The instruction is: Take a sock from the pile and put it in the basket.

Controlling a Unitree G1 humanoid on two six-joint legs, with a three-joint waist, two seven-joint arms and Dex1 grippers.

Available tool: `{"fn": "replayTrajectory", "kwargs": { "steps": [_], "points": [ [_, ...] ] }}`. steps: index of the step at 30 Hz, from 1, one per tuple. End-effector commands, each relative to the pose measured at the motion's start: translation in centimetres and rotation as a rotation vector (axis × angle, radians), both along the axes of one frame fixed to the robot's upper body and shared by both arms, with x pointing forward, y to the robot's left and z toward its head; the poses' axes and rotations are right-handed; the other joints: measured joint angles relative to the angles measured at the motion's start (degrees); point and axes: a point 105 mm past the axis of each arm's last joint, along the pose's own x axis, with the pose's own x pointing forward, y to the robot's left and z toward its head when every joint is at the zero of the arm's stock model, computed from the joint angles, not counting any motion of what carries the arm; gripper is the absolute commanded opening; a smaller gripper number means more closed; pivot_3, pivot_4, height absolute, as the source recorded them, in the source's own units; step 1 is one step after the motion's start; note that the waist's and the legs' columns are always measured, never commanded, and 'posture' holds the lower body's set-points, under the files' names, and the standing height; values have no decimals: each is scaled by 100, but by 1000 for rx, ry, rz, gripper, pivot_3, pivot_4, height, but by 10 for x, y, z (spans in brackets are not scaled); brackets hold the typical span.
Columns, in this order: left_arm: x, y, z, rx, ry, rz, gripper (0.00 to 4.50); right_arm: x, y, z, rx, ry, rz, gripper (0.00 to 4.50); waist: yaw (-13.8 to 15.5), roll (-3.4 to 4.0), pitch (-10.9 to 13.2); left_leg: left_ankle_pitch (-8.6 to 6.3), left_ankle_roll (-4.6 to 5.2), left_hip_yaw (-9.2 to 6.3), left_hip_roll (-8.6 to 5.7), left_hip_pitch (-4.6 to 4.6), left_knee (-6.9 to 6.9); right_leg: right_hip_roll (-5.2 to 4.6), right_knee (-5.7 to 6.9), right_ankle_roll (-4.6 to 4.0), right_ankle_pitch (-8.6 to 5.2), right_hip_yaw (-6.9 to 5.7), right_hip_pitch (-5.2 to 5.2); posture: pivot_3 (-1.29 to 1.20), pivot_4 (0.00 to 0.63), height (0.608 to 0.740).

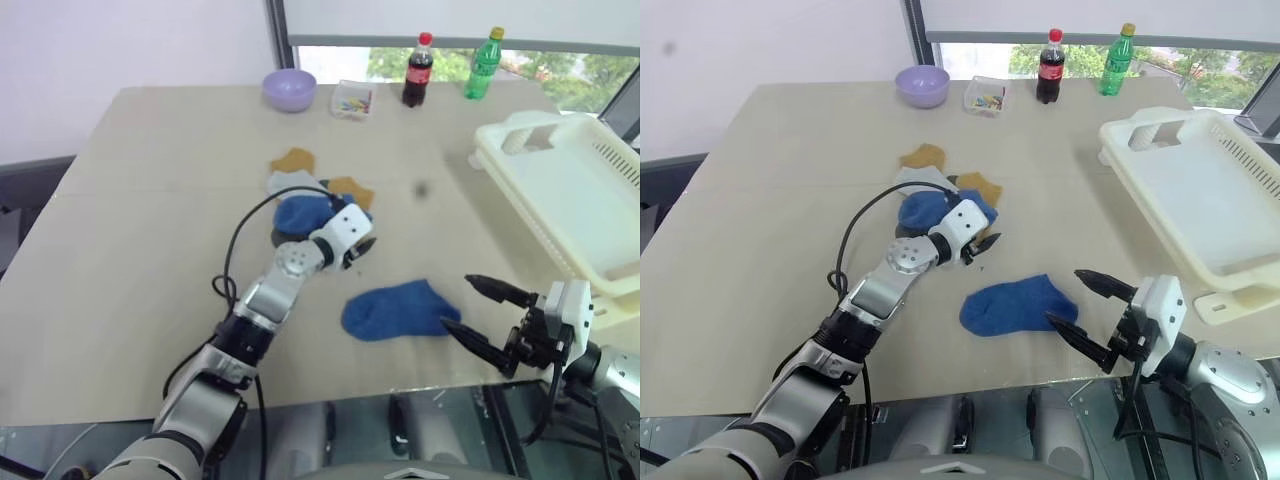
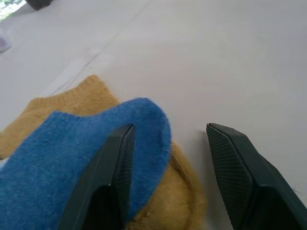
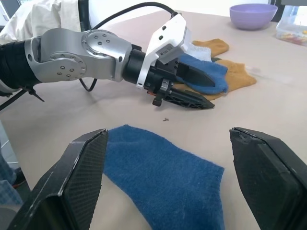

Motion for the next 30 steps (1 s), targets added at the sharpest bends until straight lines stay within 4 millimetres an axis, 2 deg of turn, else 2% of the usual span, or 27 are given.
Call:
{"fn": "replayTrajectory", "kwargs": {
  "steps": [1, 2, 5, 7, 8, 9, 16, 21, 22, 24, 25, 27, 30],
  "points": [
    [1, -4, 12, -22, -53, -3, 2546, 1, -1, 7, 2, -44, -6, 4119, 0, 0, 0, 0, 0, 0, 0, 0, 0, 0, 1, 0, 0, 0, 0, 0, 150, 735],
    [1, -5, 12, -25, -56, -4, 2546, 2, -2, 7, 2, -45, -6, 4119, 0, 0, 0, 0, 0, -1, 0, 0, 0, 0, 1, 0, 0, -1, 0, 0, 150, 735],
    [3, -7, 15, -40, -65, 7, 1703, 3, -3, 8, 1, -52, -7, 4174, 1, 0, 0, 0, 0, 0, -1, 0, 0, 1, 3, 0, 0, 0, 0, 0, 150, 735],
    [4, -7, 17, -48, -68, 14, 850, 5, -4, 9, 1, -63, -18, 4174, 0, 0, 0, 0, 0, 0, -1, 0, 2, 1, 5, 0, 0, 0, 0, 0, 150, 735],
    [4, -6, 17, -53, -67, 19, 277, 6, -5, 9, 2, -67, -23, 4174, -2, 0, 0, 0, 0, 0, -1, 0, 3, 1, 7, 0, 0, 0, 0, 0, 150, 735],
    [4, -6, 17, -58, -66, 22, 22, 7, -5, 9, 2, -69, -26, 4174, -2, 0, 0, 0, 0, 0, -1, 1, 3, 1, 7, 0, 0, 0, 0, 0, 150, 735],
    [7, -3, 18, -61, -69, 48, 22, 8, -5, 7, 4, -75, -37, 4174, -1, 0, 0, 0, 0, 0, -2, 2, 4, 2, 12, 2, 3, 1, -1, 0, 150, 735],
    [1, -8, 20, -43, -75, -10, 22, 8, -6, 7, 1, -76, -43, 4174, -2, 1, -1, 1, 0, 0, -4, 2, 4, 2, 15, 3, 3, 1, -1, 0, 150, 735],
    [2, -9, 22, -37, -78, -7, 539, 8, -7, 6, 0, -75, -44, 4174, -2, 1, -1, 1, 0, 1, -4, 3, 4, 2, 16, 1, 3, 1, 0, 0, 150, 735],
    [4, -9, 27, -34, -79, 19, 1060, 8, -7, 6, -1, -75, -46, 4174, -2, 1, -1, 1, 0, 1, -4, 3, 5, 2, 16, -2, 5, 1, -1, 0, 150, 735],
    [5, -8, 29, -32, -79, 28, 1717, 8, -7, 6, -1, -75, -47, 4174, -2, 1, -1, 1, 0, 1, -4, 3, 6, 2, 16, -4, 7, 2, 0, 0, 150, 735],
    [7, -4, 41, -28, -107, 49, 2546, 7, -7, 6, -2, -75, -50, 4174, -2, 1, -1, 1, 0, 1, -6, 3, 7, 2, 18, -1, 5, 2, 0, 0, 150, 735],
    [10, 10, 46, -48, -88, 101, 2546, 7, -7, 6, -4, -74, -56, 4174, -12, 1, -1, 1, 0, 0, -5, 3, 7, 2, 21, -1, 5, 2, -1, 0, 150, 735]
  ]
}}
